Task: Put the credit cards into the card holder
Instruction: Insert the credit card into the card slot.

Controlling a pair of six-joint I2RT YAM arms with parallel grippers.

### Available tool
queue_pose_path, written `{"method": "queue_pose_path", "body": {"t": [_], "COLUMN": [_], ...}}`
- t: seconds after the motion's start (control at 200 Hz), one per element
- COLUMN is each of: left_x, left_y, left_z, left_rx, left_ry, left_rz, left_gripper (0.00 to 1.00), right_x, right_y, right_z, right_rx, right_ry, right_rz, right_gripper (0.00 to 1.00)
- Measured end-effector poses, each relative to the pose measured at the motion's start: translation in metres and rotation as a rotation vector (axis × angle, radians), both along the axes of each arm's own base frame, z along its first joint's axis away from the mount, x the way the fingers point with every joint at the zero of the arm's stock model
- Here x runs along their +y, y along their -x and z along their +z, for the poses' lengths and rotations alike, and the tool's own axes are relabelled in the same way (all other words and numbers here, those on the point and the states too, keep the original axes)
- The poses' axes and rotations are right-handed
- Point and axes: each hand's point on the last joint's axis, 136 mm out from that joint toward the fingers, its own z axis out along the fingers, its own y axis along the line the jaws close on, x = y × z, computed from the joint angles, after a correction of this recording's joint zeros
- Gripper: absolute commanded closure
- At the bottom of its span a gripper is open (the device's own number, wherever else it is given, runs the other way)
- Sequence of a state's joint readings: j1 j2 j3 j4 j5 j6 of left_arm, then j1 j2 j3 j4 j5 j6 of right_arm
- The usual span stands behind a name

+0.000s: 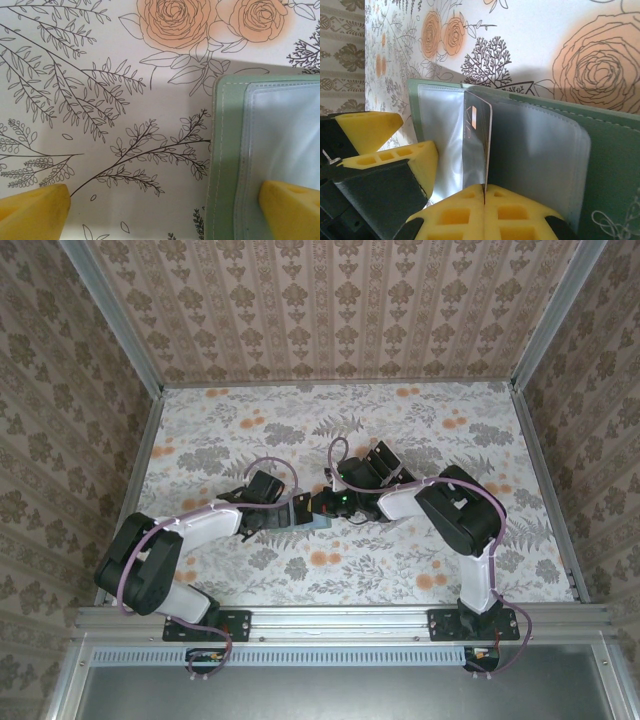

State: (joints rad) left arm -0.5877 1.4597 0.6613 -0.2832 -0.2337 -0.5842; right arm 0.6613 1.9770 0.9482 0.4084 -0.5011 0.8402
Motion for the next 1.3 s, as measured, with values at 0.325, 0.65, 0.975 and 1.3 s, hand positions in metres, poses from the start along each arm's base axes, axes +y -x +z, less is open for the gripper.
{"method": "queue_pose_path", "body": {"t": [0.325, 0.65, 0.975, 1.3], "left_x": [0.003, 0.004, 0.005, 0.005], "left_y": [0.002, 0.005, 0.006, 0.006], "left_z": [0.001, 0.0, 0.0, -0.001], "left_rx": [0.017, 0.032, 0.036, 0.039], "left_ry": [-0.013, -0.007, 0.0, 0.0], "left_rz": [0.009, 0.039, 0.057, 0.064], "left_gripper": [0.0, 0.0, 0.0, 0.0], "right_x": [-0.003, -0.011, -0.016, -0.013], "right_y": [0.001, 0.009, 0.013, 0.006], "right_z": [-0.004, -0.004, -0.005, -0.006], "right_rx": [0.027, 0.069, 0.097, 0.108], "right_ry": [-0.004, -0.017, -0.005, -0.01], "right_rz": [-0.02, -0.054, -0.065, -0.065], "right_gripper": [1.0, 1.0, 1.0, 1.0]}}
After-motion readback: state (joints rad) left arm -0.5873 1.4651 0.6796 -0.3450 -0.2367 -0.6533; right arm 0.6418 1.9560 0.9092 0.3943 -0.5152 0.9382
